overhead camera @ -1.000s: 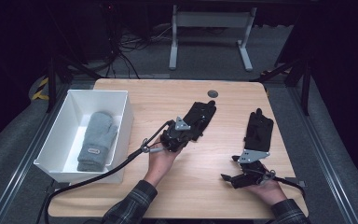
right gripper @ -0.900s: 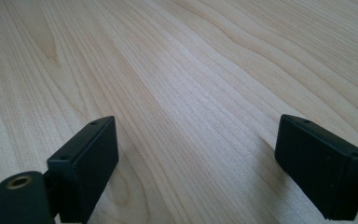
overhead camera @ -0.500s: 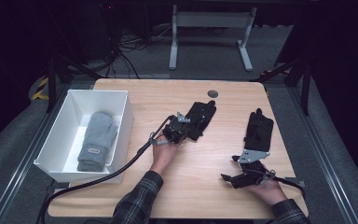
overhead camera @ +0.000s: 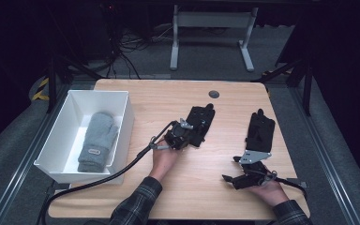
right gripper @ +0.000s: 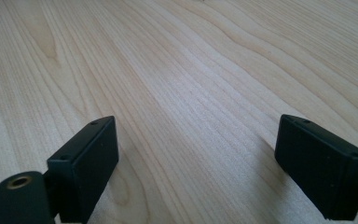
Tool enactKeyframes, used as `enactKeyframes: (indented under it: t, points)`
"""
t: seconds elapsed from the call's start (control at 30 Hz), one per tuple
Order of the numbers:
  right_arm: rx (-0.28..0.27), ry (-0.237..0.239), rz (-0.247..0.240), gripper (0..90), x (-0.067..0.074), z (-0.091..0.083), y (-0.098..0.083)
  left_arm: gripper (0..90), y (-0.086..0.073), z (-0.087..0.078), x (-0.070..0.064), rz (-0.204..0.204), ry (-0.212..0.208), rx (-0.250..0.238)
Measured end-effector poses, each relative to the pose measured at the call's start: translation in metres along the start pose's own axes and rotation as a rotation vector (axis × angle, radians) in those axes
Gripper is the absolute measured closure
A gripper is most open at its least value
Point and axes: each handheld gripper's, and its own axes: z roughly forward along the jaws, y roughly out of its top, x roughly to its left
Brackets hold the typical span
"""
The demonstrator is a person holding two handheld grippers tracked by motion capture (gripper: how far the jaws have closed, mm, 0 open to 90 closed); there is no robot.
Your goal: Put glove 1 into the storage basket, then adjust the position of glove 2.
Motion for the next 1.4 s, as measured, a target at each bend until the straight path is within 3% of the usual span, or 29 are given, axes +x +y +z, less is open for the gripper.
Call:
enactKeyframes:
  t: [0.3, 0.77, 0.93, 1.2, 1.4]
  points:
    - [0.0, 0.0, 0.0, 13.6, 0.0, 0.0, 0.0, 90.0, -0.013, -0.011, -0.007, -0.028, -0.042, 0.003]
    - [0.0, 0.0, 0.0, 13.6, 0.0, 0.0, 0.0, 90.0, -0.035, -0.032, -0.022, -0.015, -0.077, 0.041]
    - [0.0, 0.0, 0.0, 13.6, 0.0, 0.0, 0.0, 90.0, -0.043, -0.04, -0.033, 0.015, -0.076, 0.057]
    - [0.0, 0.0, 0.0, 13.6, 0.0, 0.0, 0.0, 90.0, -0.052, -0.048, -0.035, 0.013, -0.073, 0.034]
    - [0.0, 0.0, 0.0, 13.6, 0.0, 0.0, 0.0, 62.4, -0.053, -0.06, -0.03, 0.001, -0.08, -0.03]
